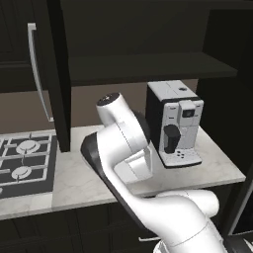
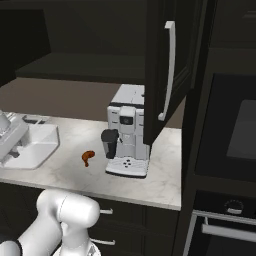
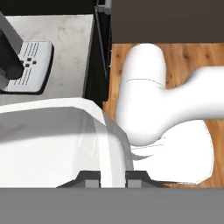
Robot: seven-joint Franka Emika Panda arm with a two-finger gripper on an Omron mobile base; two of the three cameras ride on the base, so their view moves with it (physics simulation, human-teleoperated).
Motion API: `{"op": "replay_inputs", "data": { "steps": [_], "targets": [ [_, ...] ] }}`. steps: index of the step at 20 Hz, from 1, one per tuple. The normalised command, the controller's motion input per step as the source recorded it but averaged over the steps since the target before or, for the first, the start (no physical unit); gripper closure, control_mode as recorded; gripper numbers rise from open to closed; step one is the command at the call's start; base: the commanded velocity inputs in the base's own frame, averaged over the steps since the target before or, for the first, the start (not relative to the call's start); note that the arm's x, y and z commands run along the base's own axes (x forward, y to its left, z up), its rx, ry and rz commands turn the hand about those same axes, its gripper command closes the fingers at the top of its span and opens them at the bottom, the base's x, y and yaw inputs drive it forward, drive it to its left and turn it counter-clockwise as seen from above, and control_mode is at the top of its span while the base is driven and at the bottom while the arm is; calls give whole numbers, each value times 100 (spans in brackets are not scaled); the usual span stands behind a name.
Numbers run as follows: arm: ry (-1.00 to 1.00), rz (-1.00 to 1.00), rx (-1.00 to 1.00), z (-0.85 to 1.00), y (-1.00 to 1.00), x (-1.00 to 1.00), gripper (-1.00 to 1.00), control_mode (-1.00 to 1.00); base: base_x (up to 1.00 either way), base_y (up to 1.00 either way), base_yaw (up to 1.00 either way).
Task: Retrieve the tupperware from the cabinet, then place the raw meat into the tupperware to avoid contamination.
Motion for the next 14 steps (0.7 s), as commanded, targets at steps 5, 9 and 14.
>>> {"op": "replay_inputs", "data": {
  "steps": [5,9,14],
  "targets": [
    [-4,11,-2,-41,0,43,100,-100,0,0,0],
    [-2,8,1,-37,0,58,100,-100,0,0,0],
    [-9,6,1,-47,2,53,100,-100,0,0,0]
  ]
}}
